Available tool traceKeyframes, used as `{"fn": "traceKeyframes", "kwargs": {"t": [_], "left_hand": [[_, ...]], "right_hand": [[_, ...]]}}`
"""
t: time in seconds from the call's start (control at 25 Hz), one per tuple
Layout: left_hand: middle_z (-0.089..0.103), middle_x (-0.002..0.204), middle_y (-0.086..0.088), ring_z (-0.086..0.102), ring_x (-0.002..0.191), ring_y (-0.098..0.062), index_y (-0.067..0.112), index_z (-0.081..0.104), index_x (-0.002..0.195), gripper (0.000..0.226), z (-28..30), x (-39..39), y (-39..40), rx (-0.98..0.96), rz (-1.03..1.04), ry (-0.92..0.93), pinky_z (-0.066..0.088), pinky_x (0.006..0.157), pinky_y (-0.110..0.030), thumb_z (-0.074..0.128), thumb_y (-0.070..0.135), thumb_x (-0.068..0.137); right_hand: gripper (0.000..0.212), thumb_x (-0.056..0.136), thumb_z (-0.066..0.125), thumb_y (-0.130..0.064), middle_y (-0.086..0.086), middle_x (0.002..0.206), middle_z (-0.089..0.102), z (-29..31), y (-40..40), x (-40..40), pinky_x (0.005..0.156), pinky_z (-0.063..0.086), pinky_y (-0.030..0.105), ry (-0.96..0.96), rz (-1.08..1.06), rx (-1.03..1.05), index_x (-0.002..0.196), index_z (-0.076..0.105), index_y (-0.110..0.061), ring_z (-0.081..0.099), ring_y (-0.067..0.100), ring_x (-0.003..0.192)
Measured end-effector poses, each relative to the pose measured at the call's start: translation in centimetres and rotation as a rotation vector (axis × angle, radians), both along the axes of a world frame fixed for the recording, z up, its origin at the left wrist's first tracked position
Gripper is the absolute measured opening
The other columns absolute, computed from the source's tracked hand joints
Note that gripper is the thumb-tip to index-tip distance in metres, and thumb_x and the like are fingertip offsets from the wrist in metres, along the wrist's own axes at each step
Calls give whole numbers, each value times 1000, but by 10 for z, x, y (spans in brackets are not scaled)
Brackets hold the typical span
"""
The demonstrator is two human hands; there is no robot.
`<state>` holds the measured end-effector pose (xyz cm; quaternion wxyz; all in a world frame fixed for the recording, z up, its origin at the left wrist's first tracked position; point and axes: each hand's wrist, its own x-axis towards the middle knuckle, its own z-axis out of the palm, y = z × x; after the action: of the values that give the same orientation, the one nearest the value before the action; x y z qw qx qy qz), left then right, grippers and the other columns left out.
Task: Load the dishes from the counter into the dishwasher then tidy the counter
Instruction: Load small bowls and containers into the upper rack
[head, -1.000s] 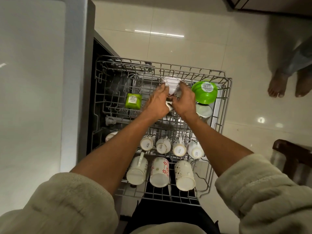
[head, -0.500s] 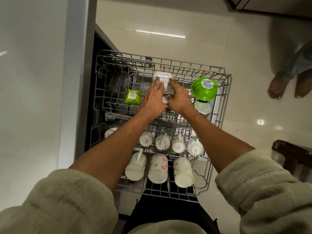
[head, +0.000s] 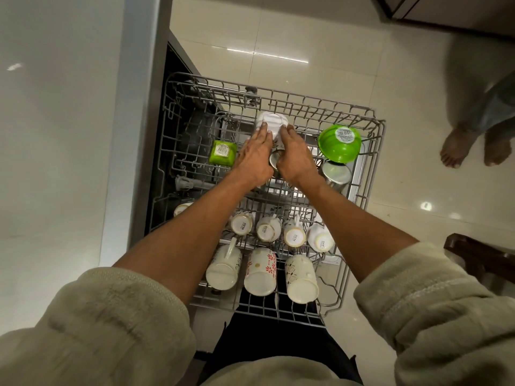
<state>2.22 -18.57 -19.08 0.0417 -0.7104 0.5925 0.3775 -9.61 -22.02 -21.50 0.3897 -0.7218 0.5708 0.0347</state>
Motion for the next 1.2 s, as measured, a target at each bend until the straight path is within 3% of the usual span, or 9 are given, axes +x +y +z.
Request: {"fn": "traceKeyframes", "kwargs": {"t": [0.2, 0.36, 0.56, 0.68, 0.8, 0.96, 1.08, 1.2], "left_hand": [[-3, 166, -9, -1, 153, -23, 11, 3, 158, 94, 8, -1, 21, -18, -23, -20, 4, 125, -41, 59, 2, 83], [-5, 166, -5, -3, 153, -21, 14, -2, 158, 96, 26, -1, 49, -33, 8, 0, 6, 125, -44, 64, 12, 89], [-7, 166, -7, -6, 153, -18, 11, -4, 158, 98, 76, 10, 91, -192, 84, -19, 5, 125, -39, 65, 13, 89], [-4, 166, -10, -4, 153, -18, 8, -1, 158, 84, 112, 10, 123, -314, 174, -52, 1, 125, -33, 54, 14, 95], [0, 166, -13, -1, 153, -20, 4, 5, 157, 70, 154, 14, 162, -477, 261, -143, 6, 125, -37, 44, 13, 99], [-1, 165, -13, -3, 153, -23, 3, 6, 157, 72, 208, 25, 217, -551, 385, -283, 2, 125, -36, 46, 17, 98], [0, 165, -13, -2, 153, -22, 4, 6, 157, 72, 243, 38, 271, -598, 523, -405, -6, 123, -29, 46, 18, 98], [4, 165, -12, 2, 153, -22, 3, 10, 156, 70, 262, 50, 330, -645, 671, -436, -2, 124, -31, 46, 14, 97]], "right_hand": [[76, 95, 53, -9, 16, 167, 9, 30, 21, 0, 124, 7, 31, 86, 135, -100, 159, 12, -4, 10, 25, 154], [73, 99, 51, -17, 17, 166, 8, 62, 46, 4, 126, 8, 36, 107, 269, -172, 159, 10, -6, 10, 27, 154], [72, 101, 46, -29, 15, 167, 8, 117, 78, 13, 127, 10, 40, 71, 409, -284, 160, 10, -7, 8, 26, 155], [68, 102, 41, -26, 17, 166, 8, 156, 96, 21, 126, 1, 35, 18, 505, -376, 159, 11, -5, 6, 26, 155], [65, 102, 38, -24, 17, 166, 9, 200, 121, 31, 124, -4, 32, -81, 580, -474, 159, 13, -4, 7, 26, 155], [65, 100, 27, -28, 19, 165, 13, 244, 160, 55, 126, 1, 35, -186, 710, -587, 158, 17, -1, 9, 27, 155], [60, 104, 36, -23, 19, 165, 16, 277, 203, 83, 126, 2, 34, -261, 849, -641, 156, 20, 1, 12, 27, 154], [59, 105, 36, -22, 16, 166, 13, 296, 252, 113, 126, 3, 33, -333, 947, -641, 157, 18, -2, 11, 25, 154]]}}
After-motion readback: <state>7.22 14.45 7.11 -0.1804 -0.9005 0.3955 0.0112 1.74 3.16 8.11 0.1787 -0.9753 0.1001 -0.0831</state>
